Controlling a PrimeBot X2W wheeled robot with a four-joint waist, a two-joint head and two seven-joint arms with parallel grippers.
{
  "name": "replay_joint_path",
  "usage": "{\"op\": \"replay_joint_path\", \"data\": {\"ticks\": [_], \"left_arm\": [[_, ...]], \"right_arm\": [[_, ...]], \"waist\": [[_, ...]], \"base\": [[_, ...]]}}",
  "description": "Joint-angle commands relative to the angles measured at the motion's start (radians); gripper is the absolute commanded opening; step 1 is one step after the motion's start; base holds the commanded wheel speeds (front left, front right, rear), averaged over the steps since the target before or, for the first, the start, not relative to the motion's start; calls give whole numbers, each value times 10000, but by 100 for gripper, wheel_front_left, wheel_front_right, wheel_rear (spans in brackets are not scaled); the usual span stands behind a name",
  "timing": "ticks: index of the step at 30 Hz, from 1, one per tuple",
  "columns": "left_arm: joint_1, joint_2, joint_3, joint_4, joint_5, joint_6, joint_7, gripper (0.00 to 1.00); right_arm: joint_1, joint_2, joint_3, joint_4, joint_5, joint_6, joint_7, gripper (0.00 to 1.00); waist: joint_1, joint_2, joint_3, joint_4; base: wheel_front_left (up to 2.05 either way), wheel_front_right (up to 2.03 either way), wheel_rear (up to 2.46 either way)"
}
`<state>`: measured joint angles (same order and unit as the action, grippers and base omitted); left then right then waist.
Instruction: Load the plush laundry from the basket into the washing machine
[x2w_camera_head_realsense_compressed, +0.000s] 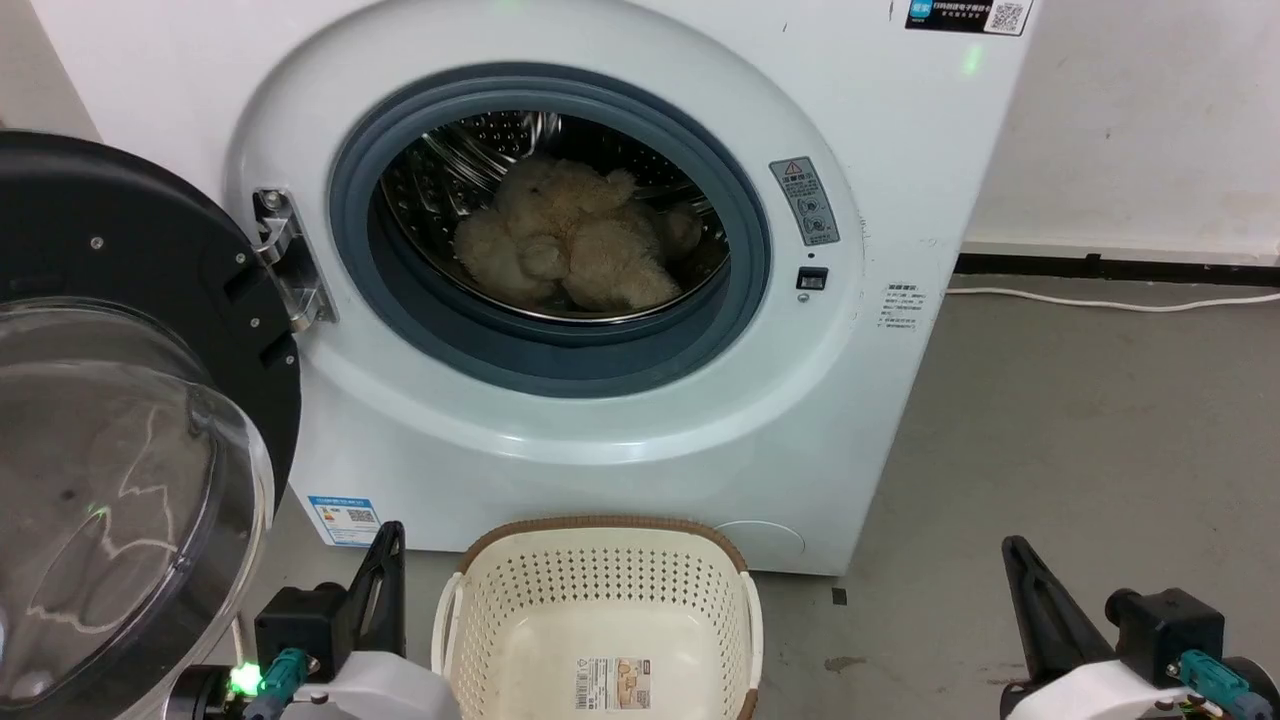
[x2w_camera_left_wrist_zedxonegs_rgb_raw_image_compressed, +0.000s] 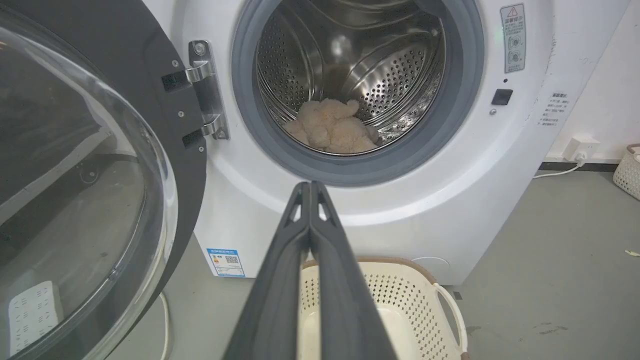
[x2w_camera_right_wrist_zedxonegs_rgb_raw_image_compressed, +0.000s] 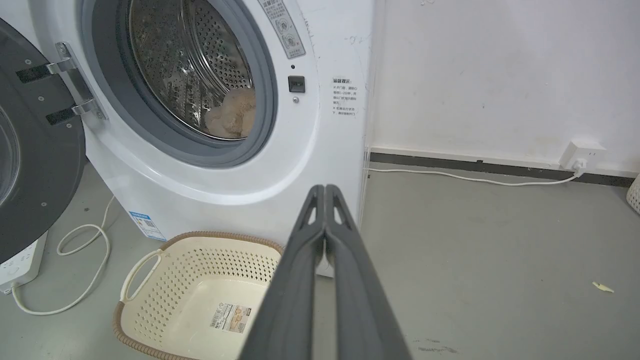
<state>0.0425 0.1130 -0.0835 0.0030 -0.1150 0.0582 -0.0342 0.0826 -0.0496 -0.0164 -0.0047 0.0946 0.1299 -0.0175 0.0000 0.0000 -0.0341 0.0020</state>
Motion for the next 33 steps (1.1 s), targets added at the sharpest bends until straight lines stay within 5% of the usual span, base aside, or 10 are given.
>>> {"op": "replay_joint_path", "data": {"ticks": [1, 33], "left_arm": [[-133, -44, 72, -21, 120, -68, 49, 0], [-359, -495, 662, -28, 915, -465, 276, 0]], "right_arm": [[-184, -4, 25, 30, -114, 5, 54, 0], [-680, -6, 132, 43, -757, 7, 148, 0]], "waist": [[0, 0, 11, -1], [0, 0, 266, -15]], "base": [[0, 0, 0], [0, 0, 0]]}}
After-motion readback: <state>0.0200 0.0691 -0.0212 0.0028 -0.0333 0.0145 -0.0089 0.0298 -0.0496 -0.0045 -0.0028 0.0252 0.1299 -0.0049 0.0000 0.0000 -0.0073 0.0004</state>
